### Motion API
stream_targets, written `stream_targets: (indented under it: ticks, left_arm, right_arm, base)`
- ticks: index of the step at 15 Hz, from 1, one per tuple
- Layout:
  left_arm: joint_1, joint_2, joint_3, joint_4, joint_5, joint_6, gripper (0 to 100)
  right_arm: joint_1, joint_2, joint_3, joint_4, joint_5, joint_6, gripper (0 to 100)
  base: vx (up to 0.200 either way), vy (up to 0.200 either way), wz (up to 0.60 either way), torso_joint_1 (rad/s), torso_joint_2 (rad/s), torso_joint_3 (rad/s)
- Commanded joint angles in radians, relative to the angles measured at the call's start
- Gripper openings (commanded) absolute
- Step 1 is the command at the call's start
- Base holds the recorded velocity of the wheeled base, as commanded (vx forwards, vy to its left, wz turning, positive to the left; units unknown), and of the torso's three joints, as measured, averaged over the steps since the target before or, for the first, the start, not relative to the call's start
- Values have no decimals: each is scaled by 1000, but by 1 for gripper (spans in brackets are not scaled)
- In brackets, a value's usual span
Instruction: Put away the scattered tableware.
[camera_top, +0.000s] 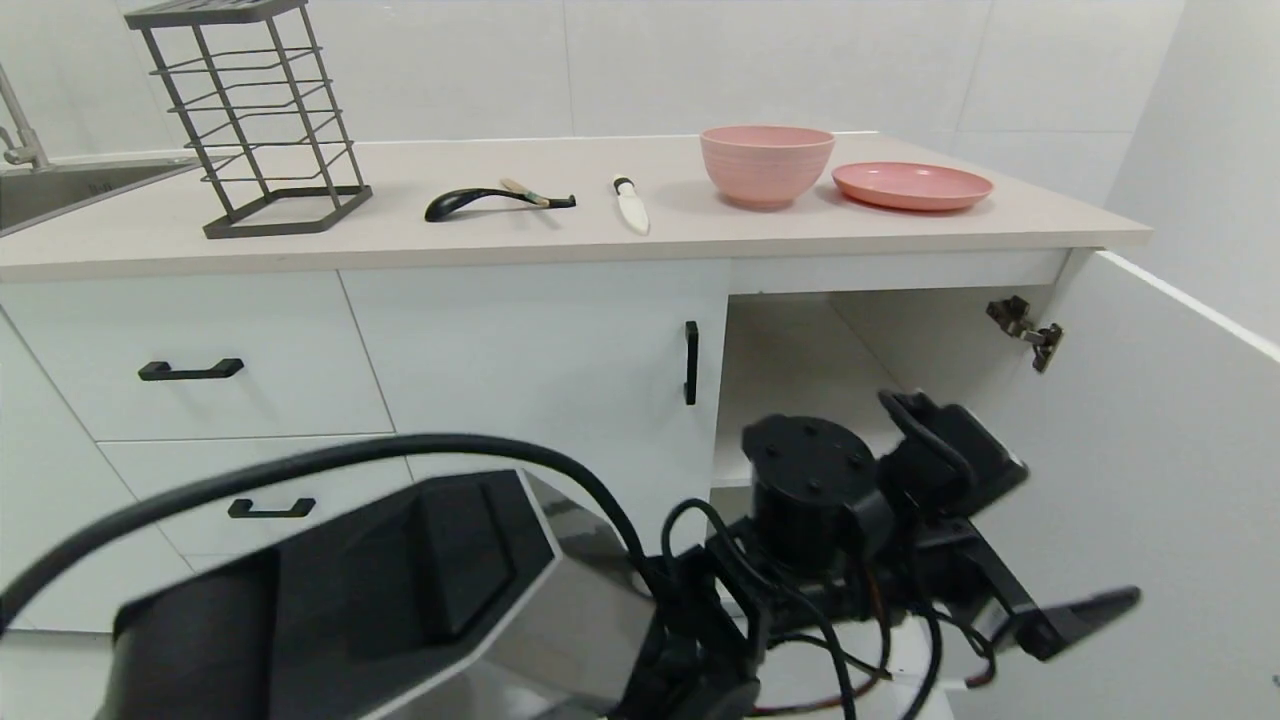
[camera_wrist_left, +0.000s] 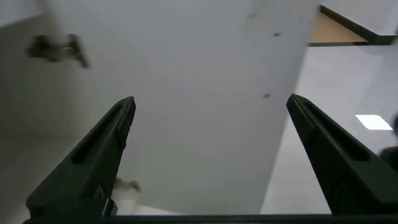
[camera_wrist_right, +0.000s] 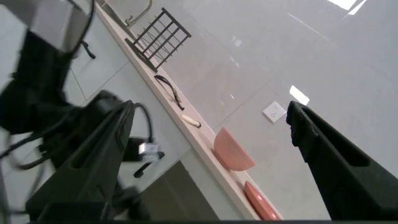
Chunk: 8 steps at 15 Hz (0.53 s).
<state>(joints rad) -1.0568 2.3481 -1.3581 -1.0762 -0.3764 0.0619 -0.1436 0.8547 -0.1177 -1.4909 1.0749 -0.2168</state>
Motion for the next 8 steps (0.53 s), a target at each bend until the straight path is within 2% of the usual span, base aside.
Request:
stream_targets:
  ticks: [1, 2, 5, 8]
  left_arm:
    - [109, -108, 63, 2, 2, -1, 100]
    - [150, -158, 111, -4, 1, 1, 100]
    - [221, -331, 266, -8, 1, 1, 100]
    - [337, -590, 458, -10, 2, 16, 100]
  right_arm:
    - [9, -55, 93, 1, 2, -3, 100]
    - [9, -63, 99, 3, 2, -1, 100]
    - [13, -114, 102, 61, 2, -3, 100]
    - [56, -249, 118, 270, 2, -6, 100]
  base:
    - [0, 0, 0, 0, 0, 0]
    - [0, 0, 0, 0, 0, 0]
    - [0, 0, 0, 0, 0, 0]
    - [0, 0, 0, 0, 0, 0]
